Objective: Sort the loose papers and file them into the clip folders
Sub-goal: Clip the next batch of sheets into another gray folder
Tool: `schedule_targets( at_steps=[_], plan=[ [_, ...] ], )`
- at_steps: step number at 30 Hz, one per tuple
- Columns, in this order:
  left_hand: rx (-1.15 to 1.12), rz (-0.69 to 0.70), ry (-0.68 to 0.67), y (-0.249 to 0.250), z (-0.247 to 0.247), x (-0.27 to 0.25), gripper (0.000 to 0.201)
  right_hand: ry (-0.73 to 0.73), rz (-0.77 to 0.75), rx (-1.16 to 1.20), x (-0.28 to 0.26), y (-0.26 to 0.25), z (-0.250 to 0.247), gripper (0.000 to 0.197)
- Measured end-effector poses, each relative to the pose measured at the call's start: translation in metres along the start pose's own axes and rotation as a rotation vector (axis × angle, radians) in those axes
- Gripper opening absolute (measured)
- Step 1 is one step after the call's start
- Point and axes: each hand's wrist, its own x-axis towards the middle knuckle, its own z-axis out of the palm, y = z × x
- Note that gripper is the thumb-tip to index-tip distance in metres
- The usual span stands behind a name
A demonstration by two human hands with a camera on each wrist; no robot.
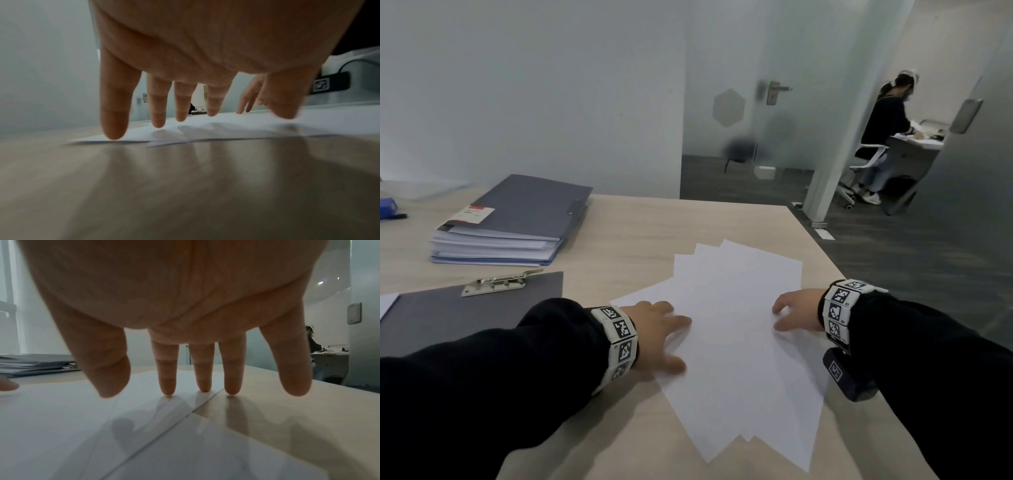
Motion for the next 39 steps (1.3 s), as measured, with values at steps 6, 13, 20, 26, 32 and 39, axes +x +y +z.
schedule_targets(
  at_steps=[6, 13, 20, 26, 32, 39],
  plan=[
    [-0.017, 0.049, -0.111, 0.016, 0.001, -0.007, 0.121, 0.028, 0.080, -0.112, -0.001, -0.006, 0.010, 0.077],
    [-0.096, -0.011, -0.037, -0.001, -0.003, 0.003, 0.114, -0.095, -0.048, -0.045, -0.007, 0.000, 0.002, 0.068],
    [-0.138, -0.217, -0.045, 0.000, 0.004, -0.003, 0.114, 0.014, -0.049, 0.158, -0.014, -0.003, 0.004, 0.049],
    [-0.454, -0.375, -0.008, 0.008, -0.003, -0.012, 0.080, 0.011, 0.030, 0.111, -0.006, -0.011, 0.012, 0.068],
    [-0.813, -0.402, 0.090, 0.015, -0.002, 0.000, 0.046, 0.031, -0.049, 0.067, -0.021, -0.011, 0.025, 0.066],
    [-1.150, -0.355, 0.260, 0.022, -0.013, 0.045, 0.027, 0.059, -0.068, 0.293, -0.048, 0.024, 0.025, 0.049]
  ],
)
